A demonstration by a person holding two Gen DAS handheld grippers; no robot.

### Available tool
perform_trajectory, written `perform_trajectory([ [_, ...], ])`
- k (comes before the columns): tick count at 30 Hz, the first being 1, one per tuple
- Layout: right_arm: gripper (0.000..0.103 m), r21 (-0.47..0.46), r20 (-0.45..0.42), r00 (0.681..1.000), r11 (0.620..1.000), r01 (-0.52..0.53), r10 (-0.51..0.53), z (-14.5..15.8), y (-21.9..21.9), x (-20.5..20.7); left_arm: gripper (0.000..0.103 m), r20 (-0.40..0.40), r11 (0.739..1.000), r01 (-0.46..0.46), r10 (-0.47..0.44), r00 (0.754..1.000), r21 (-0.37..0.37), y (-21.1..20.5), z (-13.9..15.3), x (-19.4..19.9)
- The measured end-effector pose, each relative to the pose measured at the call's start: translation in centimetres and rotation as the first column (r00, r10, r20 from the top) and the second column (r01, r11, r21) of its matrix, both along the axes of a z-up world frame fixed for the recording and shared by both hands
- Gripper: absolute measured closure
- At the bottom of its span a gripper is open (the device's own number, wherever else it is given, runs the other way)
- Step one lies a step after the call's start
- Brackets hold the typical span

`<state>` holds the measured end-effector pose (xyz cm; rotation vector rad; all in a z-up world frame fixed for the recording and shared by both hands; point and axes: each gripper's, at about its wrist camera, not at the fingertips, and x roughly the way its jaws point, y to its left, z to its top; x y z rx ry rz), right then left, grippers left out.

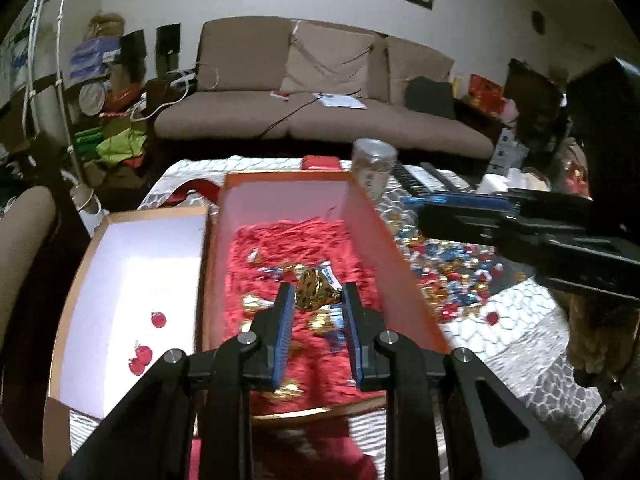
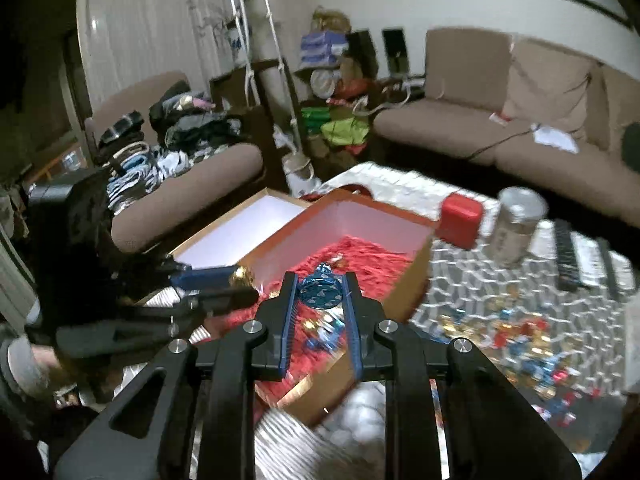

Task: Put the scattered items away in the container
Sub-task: 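Carry both kisses over the red-shred gift box and open both tools, then move both tools back over the scattered chocolates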

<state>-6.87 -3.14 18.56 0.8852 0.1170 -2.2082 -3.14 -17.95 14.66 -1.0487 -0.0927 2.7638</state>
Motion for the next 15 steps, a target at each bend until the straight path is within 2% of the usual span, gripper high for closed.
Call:
perform_trajectory([
  [7, 0.082, 0.081, 0.126, 0.992, 0.997, -0.002, -0.009, -4.2, -4.7, -5.2, 0.079, 0.061, 1.000, -0.004, 0.003, 0.998, 0.018, -1.3, -2.4, -2.3],
  [12, 0.081, 0.077, 0.231, 0.973, 0.997, -0.017, -0.002, -6.4, -5.4, -7.5, 0.078, 0.089, 1.000, 0.005, -0.007, 0.996, 0.021, -1.5, -3.3, -2.6],
  [15, 0.077, 0.053, 0.288, 0.958, 0.999, -0.004, -0.011, -7.0, -5.2, -8.0, 0.078, 0.090, 0.998, -0.010, 0.005, 0.996, 0.060, -2.3, -2.9, -2.1],
])
